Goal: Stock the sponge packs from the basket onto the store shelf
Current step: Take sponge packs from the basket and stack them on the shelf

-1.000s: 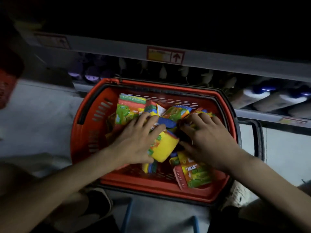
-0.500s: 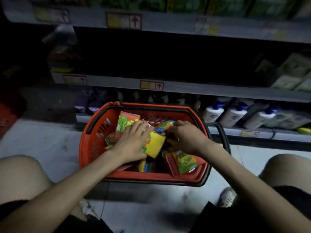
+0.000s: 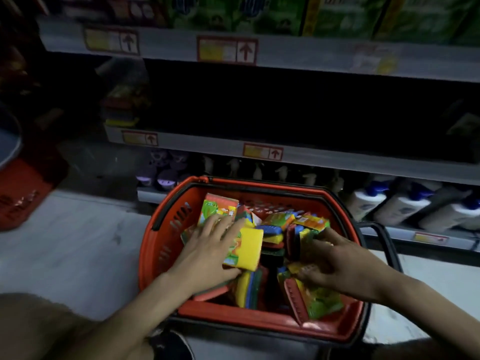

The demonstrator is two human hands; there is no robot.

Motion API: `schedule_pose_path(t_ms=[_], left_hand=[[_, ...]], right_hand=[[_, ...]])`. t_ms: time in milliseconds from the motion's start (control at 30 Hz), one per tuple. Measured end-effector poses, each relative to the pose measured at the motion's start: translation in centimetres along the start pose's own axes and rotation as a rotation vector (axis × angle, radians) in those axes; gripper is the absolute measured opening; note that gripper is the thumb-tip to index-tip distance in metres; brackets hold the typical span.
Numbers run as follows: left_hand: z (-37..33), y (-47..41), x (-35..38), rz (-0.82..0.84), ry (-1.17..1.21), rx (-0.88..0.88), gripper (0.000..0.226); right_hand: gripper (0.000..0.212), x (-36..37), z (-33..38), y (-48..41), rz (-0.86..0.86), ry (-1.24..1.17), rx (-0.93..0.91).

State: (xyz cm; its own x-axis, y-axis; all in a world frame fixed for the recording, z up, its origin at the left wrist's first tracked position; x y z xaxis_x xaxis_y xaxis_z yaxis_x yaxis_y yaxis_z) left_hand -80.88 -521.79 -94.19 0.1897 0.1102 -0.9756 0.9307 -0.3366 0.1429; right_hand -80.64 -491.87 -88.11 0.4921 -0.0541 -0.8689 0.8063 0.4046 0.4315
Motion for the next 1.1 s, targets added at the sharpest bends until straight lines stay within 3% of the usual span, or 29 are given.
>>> schedule_pose_path(t_ms=[200, 433, 600, 700, 800, 900, 1000, 1100], left_hand=[[-1.9, -1.3, 1.3, 0.052, -0.091, -0.002, 0.124], [-2.4, -6.1, -2.2, 0.335, -0.174, 0.087, 0.115], [0.2, -8.4, -6.4, 0.58, 0.388, -0.178, 0.117], [1.3, -7.9, -8.1, 0.458, 0.654, -0.32, 0.097], [0.7, -6.7, -9.0, 0.312, 1.017, -0.438, 0.093], [-0.9, -4.1, -10.3, 0.369, 1.335, -0.5, 0.049], [-0.6, -2.1, -8.9, 0.375, 1.24, -0.537, 0.056], [-0.8, -0.7, -6.3, 0.238, 1.015, -0.538, 0.077]], right_hand=[[0.115, 0.6, -1.7, -2.0, 0.284, -0.071, -0.065], [0.093, -3.6, -2.2, -4.3, 0.354, -0.093, -0.133], [0.09, -5.9, -1.5, -3.5, 0.158, -0.272, -0.073], [0.098, -6.4, -0.3, -2.1, 0.001, -0.246, 0.012], [0.103, -6.0, 1.0, -1.0, -0.133, -0.193, 0.066], [0.104, -5.3, 2.3, 0.3, -0.165, -0.22, 0.12], [0.106, -4.4, 2.9, 1.7, -0.16, -0.238, 0.159], [0.108, -3.2, 2.5, 2.6, -0.201, -0.304, 0.203]])
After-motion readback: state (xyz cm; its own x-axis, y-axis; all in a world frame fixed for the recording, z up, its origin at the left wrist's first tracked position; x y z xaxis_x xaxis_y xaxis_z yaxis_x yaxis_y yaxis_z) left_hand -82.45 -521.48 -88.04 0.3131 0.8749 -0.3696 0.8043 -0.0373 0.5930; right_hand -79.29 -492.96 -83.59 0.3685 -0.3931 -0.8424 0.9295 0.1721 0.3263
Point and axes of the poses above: each hand's wrist, its own y-axis away from the middle knuckle, its own x-axis out of the palm, z = x × y, the point moved 1 cm from there along -y, towards the middle knuckle, and after that the axes turned 3 degrees about -x, right-handed, at the moved point
